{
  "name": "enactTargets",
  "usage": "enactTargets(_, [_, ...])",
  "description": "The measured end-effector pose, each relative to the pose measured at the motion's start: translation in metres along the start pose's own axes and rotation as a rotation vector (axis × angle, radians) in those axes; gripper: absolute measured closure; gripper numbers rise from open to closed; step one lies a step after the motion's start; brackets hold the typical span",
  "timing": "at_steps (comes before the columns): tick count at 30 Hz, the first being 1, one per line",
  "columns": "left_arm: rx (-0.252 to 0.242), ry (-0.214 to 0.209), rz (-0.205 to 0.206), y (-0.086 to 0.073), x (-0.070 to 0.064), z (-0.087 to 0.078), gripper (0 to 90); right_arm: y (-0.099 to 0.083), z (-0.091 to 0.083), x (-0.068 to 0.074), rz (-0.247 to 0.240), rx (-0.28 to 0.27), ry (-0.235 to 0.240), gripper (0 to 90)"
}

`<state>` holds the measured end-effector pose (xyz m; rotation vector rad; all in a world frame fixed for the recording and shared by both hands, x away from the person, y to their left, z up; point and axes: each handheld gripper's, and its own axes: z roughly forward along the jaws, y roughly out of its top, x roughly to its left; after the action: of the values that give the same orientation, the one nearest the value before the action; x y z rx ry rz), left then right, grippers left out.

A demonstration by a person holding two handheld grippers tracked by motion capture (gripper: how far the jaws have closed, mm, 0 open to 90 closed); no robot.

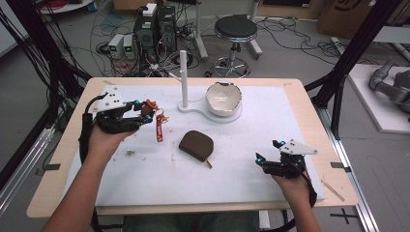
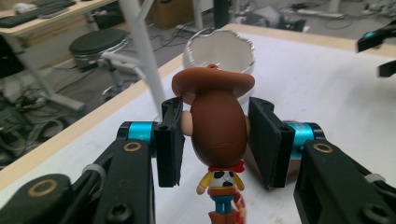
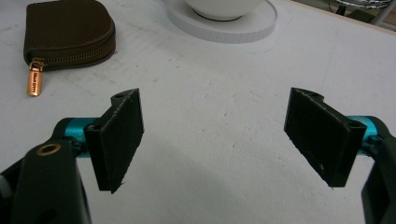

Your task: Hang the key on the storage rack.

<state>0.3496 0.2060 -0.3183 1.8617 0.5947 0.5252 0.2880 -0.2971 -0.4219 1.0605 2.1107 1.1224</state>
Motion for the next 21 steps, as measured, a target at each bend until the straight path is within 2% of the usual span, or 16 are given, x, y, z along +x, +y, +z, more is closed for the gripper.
enactTargets(9, [-0.037, -0.133, -0.053, 0.015, 0.008, 0.018, 57.1, -0.001, 0.000, -0.003, 0.003, -0.001, -0.003, 20.0])
enactTargets(14, [-0.029, -0.153, -0.059, 0.021, 0.013, 0.025, 57.0, -0.001, 0.001, -0.003, 0.006, 0.000, 0.003, 20.0])
enactTargets(18, [-0.040, -0.164, -0.068, 0.026, 0.016, 0.029, 57.0, 0.001, 0.001, -0.001, 0.004, -0.004, 0.010, 20.0])
enactTargets(21, [-0.034, -0.172, -0.049, 0.033, 0.017, 0.031, 57.0, 0.002, 0.002, 0.001, -0.001, -0.003, 0.014, 20.0])
